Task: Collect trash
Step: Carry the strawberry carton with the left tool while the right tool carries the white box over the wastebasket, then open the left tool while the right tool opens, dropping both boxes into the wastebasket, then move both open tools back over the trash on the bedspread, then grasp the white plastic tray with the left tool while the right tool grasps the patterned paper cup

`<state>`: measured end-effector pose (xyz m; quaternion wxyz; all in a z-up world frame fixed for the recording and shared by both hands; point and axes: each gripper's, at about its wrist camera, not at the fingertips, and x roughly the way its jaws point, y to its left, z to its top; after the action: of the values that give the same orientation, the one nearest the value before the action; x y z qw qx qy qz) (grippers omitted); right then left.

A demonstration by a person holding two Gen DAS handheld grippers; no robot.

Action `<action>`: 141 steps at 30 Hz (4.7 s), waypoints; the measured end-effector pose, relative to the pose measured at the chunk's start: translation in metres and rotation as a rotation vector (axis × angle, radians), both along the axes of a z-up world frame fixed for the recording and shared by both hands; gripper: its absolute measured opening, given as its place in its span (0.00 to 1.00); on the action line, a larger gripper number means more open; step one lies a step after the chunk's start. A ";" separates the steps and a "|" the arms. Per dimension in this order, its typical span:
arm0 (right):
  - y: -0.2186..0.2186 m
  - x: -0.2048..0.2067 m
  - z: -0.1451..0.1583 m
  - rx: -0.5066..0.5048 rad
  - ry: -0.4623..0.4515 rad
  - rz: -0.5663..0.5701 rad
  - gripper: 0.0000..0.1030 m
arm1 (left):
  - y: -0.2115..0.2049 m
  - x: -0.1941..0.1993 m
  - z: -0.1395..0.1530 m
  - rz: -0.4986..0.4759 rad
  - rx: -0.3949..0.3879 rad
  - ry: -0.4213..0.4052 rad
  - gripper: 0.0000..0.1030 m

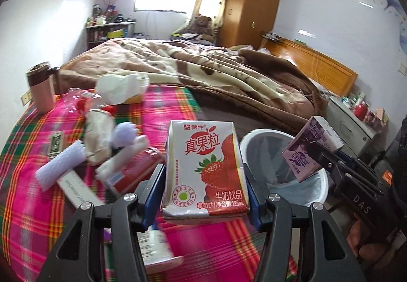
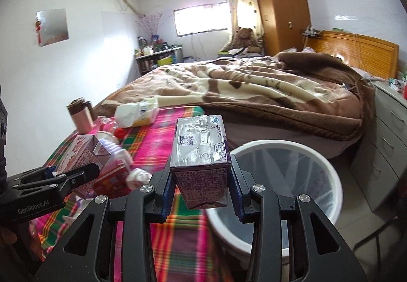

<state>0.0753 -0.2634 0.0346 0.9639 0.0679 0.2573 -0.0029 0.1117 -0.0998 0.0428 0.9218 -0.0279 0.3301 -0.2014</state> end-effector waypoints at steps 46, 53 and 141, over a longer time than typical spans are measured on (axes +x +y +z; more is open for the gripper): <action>-0.090 -0.011 -0.036 0.033 0.145 -0.191 0.51 | -0.122 0.012 -0.024 -0.209 0.058 0.072 0.76; -0.074 -0.013 -0.027 0.024 0.110 -0.159 0.52 | -0.093 0.002 -0.013 -0.158 0.053 0.033 0.76; 0.091 0.050 -0.057 -0.106 0.245 0.316 0.27 | 0.086 -0.031 -0.076 0.116 -0.036 0.174 0.67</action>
<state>0.1251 -0.1724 -0.0221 0.9162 -0.0251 0.3794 0.1266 0.0809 -0.0141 -0.0331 0.8991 -0.0811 0.4030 -0.1502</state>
